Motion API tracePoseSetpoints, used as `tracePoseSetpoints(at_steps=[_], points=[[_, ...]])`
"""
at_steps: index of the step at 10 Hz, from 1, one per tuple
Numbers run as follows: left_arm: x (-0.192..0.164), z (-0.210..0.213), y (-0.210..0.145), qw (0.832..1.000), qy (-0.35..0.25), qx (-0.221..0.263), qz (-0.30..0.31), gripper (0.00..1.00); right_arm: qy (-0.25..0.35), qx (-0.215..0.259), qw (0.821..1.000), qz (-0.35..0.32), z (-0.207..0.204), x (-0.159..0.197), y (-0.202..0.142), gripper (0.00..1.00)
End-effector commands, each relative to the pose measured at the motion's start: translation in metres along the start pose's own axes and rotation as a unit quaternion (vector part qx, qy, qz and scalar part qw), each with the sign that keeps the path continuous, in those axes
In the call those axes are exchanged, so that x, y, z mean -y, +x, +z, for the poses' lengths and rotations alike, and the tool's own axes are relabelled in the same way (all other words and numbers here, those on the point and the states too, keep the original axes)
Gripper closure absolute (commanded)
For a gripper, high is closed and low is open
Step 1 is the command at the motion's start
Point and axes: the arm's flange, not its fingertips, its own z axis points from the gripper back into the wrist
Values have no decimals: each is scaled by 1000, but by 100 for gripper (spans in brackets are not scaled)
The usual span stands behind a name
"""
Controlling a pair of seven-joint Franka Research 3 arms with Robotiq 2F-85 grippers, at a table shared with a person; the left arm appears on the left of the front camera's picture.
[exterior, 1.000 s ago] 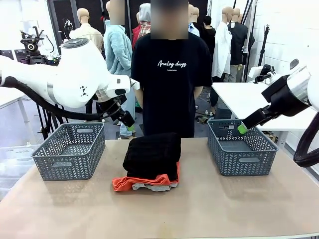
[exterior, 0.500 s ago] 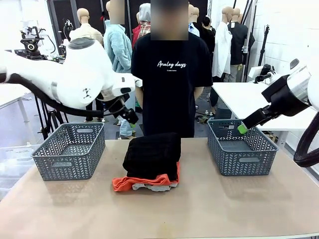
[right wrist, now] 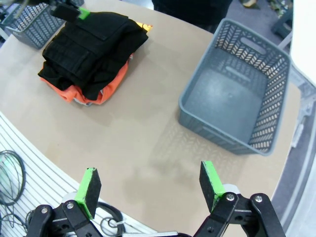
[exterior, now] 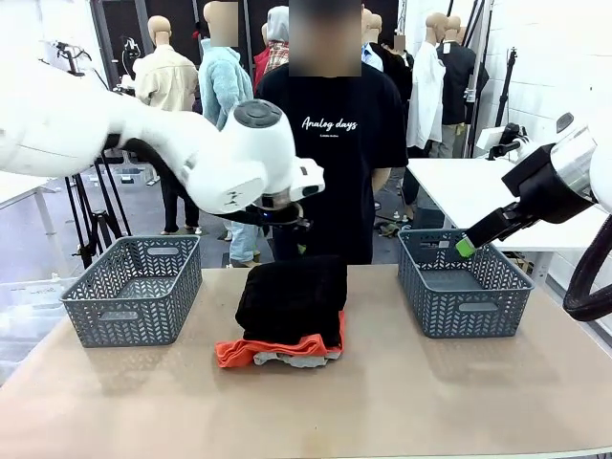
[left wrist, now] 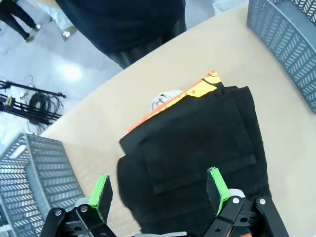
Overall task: Sort the tops and bottoms.
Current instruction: Lift clothes from the center of the table with your left hand.
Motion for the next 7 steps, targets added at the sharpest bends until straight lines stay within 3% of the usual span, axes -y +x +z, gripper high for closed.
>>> tracePoseSetpoints(at_steps=[1, 7], points=[[6, -14, 24, 998, -17, -56, 27, 0, 10, 7, 1000, -5, -2, 1, 1, 0], [-9, -34, 37, 983, -103, -137, 63, 0, 10, 7, 1000, -5, -2, 1, 1, 0]])
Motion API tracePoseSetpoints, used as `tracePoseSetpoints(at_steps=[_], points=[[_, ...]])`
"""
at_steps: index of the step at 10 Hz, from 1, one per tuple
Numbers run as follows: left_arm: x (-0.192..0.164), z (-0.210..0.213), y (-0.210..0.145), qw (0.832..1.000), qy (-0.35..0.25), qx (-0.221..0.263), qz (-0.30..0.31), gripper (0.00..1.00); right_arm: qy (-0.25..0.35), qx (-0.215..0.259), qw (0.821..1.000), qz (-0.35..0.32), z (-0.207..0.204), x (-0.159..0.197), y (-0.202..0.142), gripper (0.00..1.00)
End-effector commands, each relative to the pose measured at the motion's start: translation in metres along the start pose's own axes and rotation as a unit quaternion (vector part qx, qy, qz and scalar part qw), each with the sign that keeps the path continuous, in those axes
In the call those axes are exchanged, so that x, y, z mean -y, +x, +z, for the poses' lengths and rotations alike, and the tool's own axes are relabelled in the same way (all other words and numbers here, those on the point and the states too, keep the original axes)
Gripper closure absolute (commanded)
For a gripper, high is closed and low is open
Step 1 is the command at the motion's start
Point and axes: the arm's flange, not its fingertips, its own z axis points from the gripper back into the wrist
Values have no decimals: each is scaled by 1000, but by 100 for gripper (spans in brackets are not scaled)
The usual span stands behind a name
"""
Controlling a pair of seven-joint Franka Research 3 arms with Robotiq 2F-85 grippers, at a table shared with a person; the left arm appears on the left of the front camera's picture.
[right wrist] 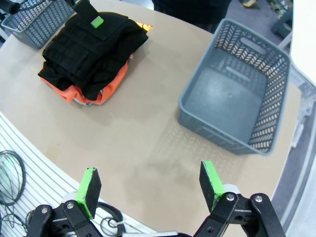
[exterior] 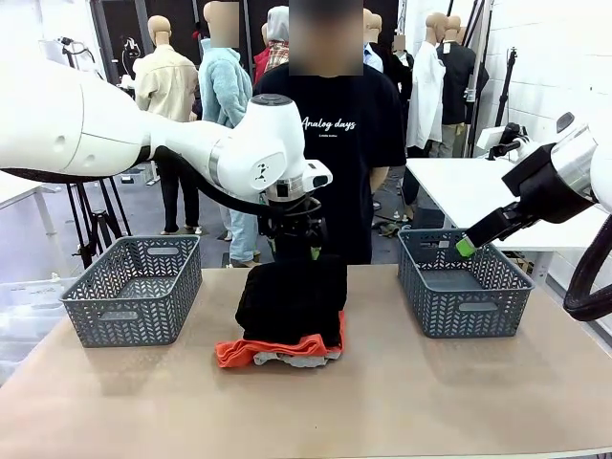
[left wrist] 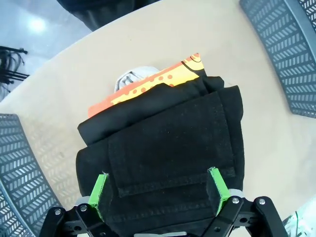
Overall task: Sort the tops and bottoms.
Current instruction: Lift clothes from the center of the table with your left hand.
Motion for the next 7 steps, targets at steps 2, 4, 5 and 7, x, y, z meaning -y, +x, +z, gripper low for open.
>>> tracePoseSetpoints(at_steps=[2, 4, 5, 7], points=[[-4, -9, 4, 1000, -14, -25, 5, 0, 10, 7, 1000, -5, -2, 1, 1, 0], [-2, -21, 2, 1000, -3, -10, -6, 0, 10, 7, 1000, -5, -2, 1, 1, 0], [0, -28, -1, 1000, -1, -4, -9, 0, 10, 7, 1000, -5, -2, 1, 1, 0], [0, -38, -3, 1000, -13, -18, -1, 0, 10, 7, 1000, -5, -2, 1, 1, 0]])
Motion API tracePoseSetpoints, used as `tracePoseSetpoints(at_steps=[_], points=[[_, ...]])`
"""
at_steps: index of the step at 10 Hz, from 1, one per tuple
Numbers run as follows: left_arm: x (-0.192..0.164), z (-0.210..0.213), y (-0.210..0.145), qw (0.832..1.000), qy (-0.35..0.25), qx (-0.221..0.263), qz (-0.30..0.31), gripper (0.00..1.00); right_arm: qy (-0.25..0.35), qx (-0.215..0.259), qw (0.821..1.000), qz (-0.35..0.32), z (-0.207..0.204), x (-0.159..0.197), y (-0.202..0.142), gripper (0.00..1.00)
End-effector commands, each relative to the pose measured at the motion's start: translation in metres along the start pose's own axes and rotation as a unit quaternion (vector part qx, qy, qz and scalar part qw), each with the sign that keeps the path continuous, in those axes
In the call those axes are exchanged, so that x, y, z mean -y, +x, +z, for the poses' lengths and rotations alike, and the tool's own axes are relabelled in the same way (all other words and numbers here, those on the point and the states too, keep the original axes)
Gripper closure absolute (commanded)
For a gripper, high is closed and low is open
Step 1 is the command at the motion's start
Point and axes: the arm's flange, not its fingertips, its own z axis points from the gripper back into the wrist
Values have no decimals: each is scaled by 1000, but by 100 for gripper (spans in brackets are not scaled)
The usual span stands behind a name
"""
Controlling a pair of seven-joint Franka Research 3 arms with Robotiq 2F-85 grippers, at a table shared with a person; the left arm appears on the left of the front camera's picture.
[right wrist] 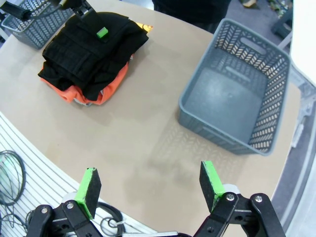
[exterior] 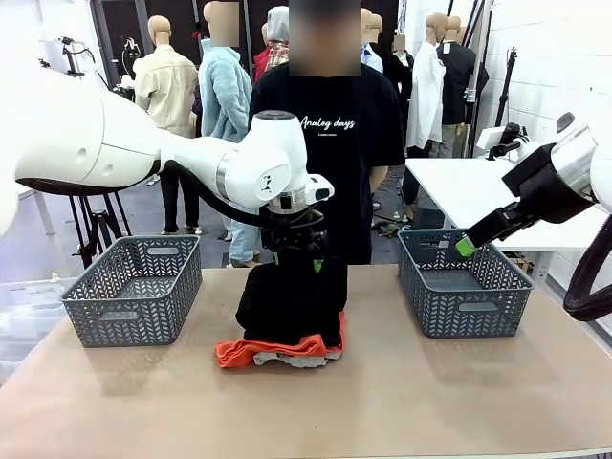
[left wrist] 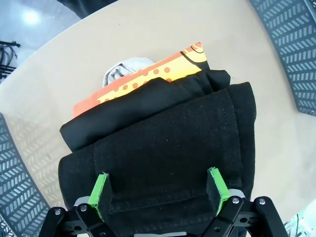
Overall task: Sort the tops and bottoms.
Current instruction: Lift clothes from the center of the table with your left hand.
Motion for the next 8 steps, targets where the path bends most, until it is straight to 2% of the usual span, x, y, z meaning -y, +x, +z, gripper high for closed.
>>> tracePoseSetpoints(at_steps=[1, 7, 8], points=[[-4, -6, -2, 1000, -6, 2, -2, 0, 10, 7, 1000, -5, -2, 1, 1, 0], [-3, -20, -4, 1000, -12, -10, 12, 0, 10, 7, 1000, -5, -2, 1, 1, 0], [-4, -22, -4, 1000, -7, -20, 16, 9, 10, 7, 1000, -5, -2, 1, 1, 0]])
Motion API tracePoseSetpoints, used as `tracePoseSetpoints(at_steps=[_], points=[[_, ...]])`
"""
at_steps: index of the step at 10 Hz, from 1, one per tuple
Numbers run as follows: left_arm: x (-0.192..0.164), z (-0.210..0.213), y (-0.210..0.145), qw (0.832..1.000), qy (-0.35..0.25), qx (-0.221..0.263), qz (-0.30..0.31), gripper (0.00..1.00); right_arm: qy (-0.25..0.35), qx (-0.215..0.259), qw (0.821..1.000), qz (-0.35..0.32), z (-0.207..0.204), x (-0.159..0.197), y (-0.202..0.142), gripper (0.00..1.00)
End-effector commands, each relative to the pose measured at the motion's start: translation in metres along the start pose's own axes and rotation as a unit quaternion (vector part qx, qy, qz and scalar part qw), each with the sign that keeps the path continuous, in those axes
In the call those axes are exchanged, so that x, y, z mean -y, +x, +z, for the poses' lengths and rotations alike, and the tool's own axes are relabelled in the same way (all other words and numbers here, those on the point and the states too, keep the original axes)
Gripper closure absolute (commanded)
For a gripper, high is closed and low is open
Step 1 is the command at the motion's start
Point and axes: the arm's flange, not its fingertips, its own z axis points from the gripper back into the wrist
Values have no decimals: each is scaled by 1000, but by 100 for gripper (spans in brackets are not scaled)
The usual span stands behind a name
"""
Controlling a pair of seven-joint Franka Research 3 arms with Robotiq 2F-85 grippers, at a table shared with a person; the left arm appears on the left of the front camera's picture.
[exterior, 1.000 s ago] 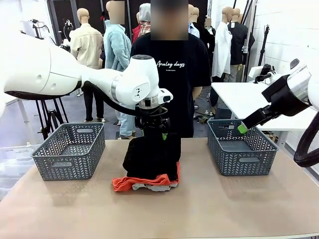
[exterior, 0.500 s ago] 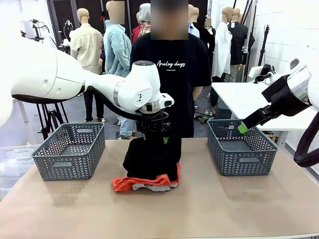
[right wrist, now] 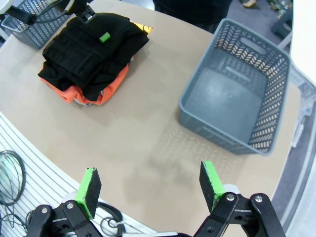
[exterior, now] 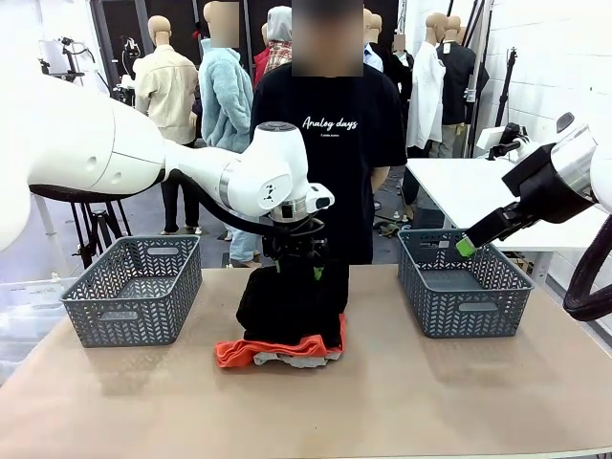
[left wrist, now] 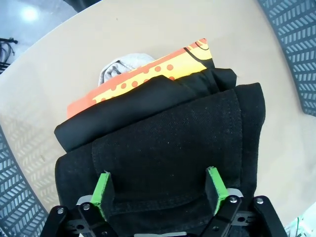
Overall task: Sort the tops and bottoms.
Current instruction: Lift clothes from the center of the table with your left hand.
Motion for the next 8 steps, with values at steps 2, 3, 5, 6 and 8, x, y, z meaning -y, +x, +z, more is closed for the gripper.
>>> tracePoseSetpoints(at_steps=[2, 3, 5, 6, 8], points=[[-3, -11, -1, 999, -3, -35, 22, 42, 10, 7, 1000, -5, -2, 1, 1, 0], [-5, -16, -1, 999, -4, -38, 28, 58, 10, 7, 1000, -5, -2, 1, 1, 0], [-5, -26, -2, 998, -6, -46, 32, 92, 10, 7, 1000, -5, -2, 1, 1, 0], [-4, -25, -2, 998, -3, -48, 32, 100, 10, 7, 1000, -5, -2, 1, 1, 0], [-7, -20, -1, 998, 4, -49, 46, 100, 10, 7, 1000, -5, -2, 1, 1, 0]])
